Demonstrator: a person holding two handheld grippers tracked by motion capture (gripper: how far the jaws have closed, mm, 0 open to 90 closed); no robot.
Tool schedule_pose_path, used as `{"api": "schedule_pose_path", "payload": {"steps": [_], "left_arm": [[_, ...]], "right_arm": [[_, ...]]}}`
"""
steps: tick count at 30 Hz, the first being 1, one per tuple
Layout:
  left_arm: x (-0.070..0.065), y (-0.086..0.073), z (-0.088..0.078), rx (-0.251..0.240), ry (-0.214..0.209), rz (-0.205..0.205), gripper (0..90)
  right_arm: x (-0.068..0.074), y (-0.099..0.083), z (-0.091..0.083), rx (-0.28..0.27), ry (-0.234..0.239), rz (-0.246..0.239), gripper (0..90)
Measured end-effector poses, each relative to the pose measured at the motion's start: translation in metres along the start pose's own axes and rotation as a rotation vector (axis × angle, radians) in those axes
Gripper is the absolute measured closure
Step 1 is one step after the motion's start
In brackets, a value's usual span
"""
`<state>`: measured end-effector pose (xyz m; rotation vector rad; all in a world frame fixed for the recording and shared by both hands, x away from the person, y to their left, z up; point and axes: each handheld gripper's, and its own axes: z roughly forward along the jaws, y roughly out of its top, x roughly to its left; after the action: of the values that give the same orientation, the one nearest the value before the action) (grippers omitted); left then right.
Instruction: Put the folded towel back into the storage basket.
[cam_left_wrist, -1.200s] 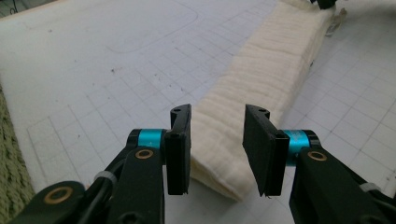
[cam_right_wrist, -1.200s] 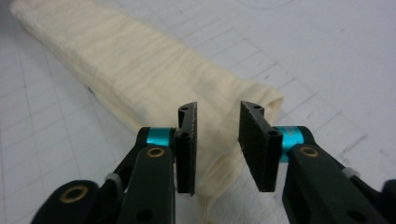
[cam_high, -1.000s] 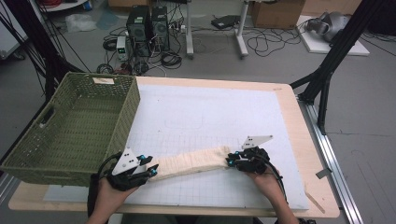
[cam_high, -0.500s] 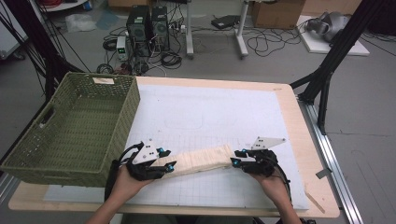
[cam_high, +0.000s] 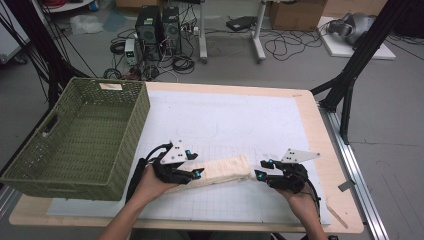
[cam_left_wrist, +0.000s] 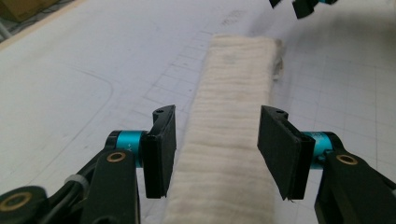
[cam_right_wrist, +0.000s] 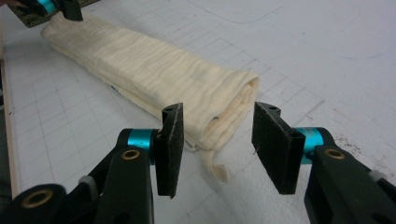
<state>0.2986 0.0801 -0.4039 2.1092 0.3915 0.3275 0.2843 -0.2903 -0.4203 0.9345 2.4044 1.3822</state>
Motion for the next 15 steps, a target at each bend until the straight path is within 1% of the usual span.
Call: {"api": "schedule_pose_path", "payload": {"steps": [1,3,5,6,8,9,10,12,15], "left_arm": [[0.000,0.001,0.003,0.015,-0.008,0.009,46.8],[0.001,0.002,0.010,0.030,-0.033,0.006,45.0],[0.003,0.002,0.015,0.047,-0.043,0.006,43.1],[0.005,0.002,0.018,0.044,-0.052,-0.007,42.4],[0.008,0.000,0.022,0.066,-0.051,-0.012,40.7],[0.008,-0.001,0.025,0.074,-0.060,-0.026,39.8],[0.009,-0.002,0.027,0.088,-0.062,-0.024,39.2],[0.008,-0.003,0.031,0.107,-0.078,-0.026,39.2],[0.006,-0.004,0.037,0.148,-0.091,-0.025,38.5]], "right_arm": [[0.000,0.000,-0.001,0.000,0.001,0.009,52.6],[0.000,-0.001,-0.001,-0.006,-0.001,0.007,51.8],[0.000,0.000,-0.002,-0.005,-0.001,0.018,51.1],[0.000,-0.001,-0.002,-0.008,-0.004,0.014,50.9],[0.000,-0.001,-0.002,-0.009,-0.003,0.017,50.5],[0.000,-0.001,-0.002,-0.007,-0.005,0.021,50.3],[0.000,-0.001,-0.002,-0.007,-0.005,0.019,50.2],[-0.001,-0.001,-0.002,-0.010,-0.011,0.018,50.1],[-0.001,-0.001,-0.003,-0.011,-0.009,0.024,49.7]]}}
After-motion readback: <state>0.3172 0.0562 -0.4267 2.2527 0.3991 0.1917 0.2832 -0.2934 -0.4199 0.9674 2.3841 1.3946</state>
